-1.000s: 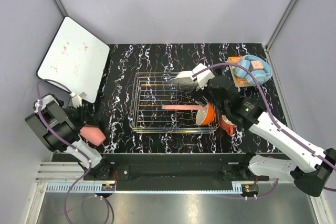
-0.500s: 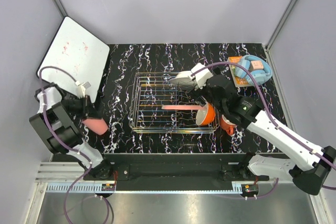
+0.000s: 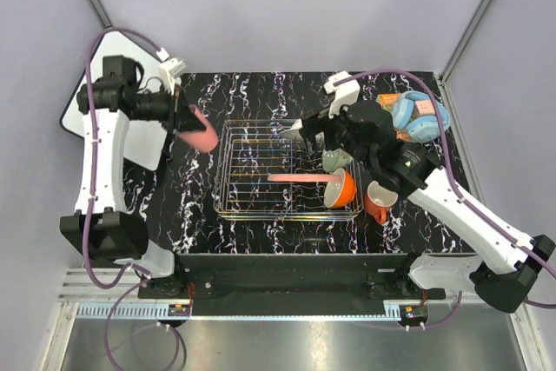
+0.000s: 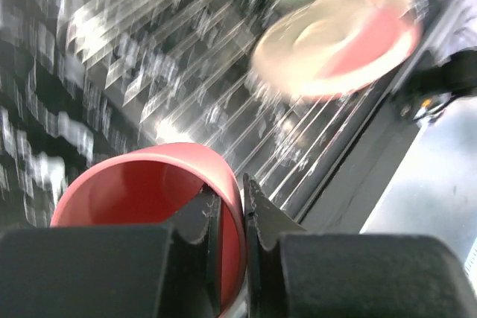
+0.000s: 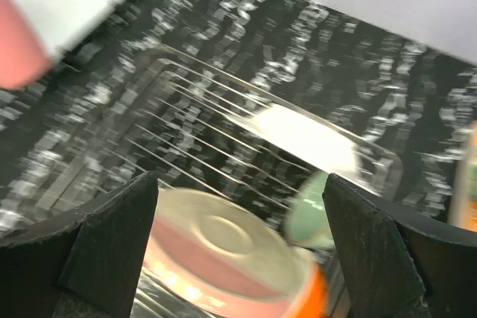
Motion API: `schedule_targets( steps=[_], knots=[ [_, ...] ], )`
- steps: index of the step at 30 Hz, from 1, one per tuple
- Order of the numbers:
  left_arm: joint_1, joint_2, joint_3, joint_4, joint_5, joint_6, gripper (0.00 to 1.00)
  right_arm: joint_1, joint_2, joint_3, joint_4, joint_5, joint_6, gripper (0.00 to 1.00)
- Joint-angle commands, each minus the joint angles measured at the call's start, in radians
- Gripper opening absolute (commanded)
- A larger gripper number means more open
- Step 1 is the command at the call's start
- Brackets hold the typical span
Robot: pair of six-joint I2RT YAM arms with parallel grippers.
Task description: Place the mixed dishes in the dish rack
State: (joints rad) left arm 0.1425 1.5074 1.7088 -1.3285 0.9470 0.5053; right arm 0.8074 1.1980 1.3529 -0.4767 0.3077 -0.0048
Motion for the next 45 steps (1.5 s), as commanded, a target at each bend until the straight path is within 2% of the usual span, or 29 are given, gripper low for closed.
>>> schedule_targets(
  steps=[1, 3, 4, 5, 6, 7, 8, 10, 11, 14, 16, 19, 26, 45],
  knots=[
    [-0.089, -0.001, 0.149, 0.176, 0.222, -0.302, 0.00, -0.031, -0.025, -0.049, 0.220, -0.205, 0.335, 1.00],
    [-0.119, -0.016, 0.126, 0.415, 0.333, -0.435, 0.00, -0.068, -0.014, -0.052, 0.298, -0.286, 0.438, 1.00],
    [-0.129, -0.035, 0.036, 0.559, 0.358, -0.670, 0.00, -0.088, -0.009, -0.066, 0.325, -0.304, 0.566, 1.00],
    [-0.138, -0.088, -0.030, 0.943, 0.372, -0.811, 0.00, -0.108, -0.002, -0.077, 0.396, -0.417, 0.632, 1.00],
    [-0.136, -0.117, -0.108, 1.188, 0.372, -0.965, 0.00, -0.144, 0.014, -0.087, 0.436, -0.462, 0.700, 1.00],
    [-0.138, -0.142, -0.279, 1.471, 0.356, -1.328, 0.00, -0.158, 0.021, -0.127, 0.476, -0.502, 0.833, 1.00],
    [-0.138, -0.160, -0.338, 1.968, 0.333, -1.492, 0.00, -0.169, 0.029, -0.149, 0.607, -0.568, 0.897, 1.00],
    [-0.158, -0.124, -0.359, 2.199, 0.282, -1.765, 0.00, -0.195, 0.057, -0.214, 0.781, -0.617, 1.062, 1.00],
    [-0.161, -0.081, -0.351, 2.350, 0.260, -1.839, 0.00, -0.201, 0.064, -0.228, 0.824, -0.639, 1.100, 1.00],
    [-0.161, -0.020, -0.351, 2.669, 0.195, -2.128, 0.00, -0.209, 0.100, -0.245, 0.931, -0.673, 1.177, 1.00],
    [-0.162, 0.025, -0.350, 2.776, 0.164, -2.267, 0.00, -0.209, 0.132, -0.241, 0.979, -0.691, 1.212, 1.00],
    [-0.169, 0.050, -0.351, 2.826, 0.136, -2.337, 0.00, -0.214, 0.164, -0.256, 1.084, -0.693, 1.264, 1.00],
    [-0.198, 0.053, -0.451, 2.910, 0.130, -2.380, 0.00, -0.217, 0.251, -0.282, 1.382, -0.668, 1.425, 1.00],
    [-0.268, 0.073, -0.514, 2.863, 0.156, -2.274, 0.00, -0.215, 0.334, -0.207, 1.354, -0.716, 1.430, 1.00]
  ],
)
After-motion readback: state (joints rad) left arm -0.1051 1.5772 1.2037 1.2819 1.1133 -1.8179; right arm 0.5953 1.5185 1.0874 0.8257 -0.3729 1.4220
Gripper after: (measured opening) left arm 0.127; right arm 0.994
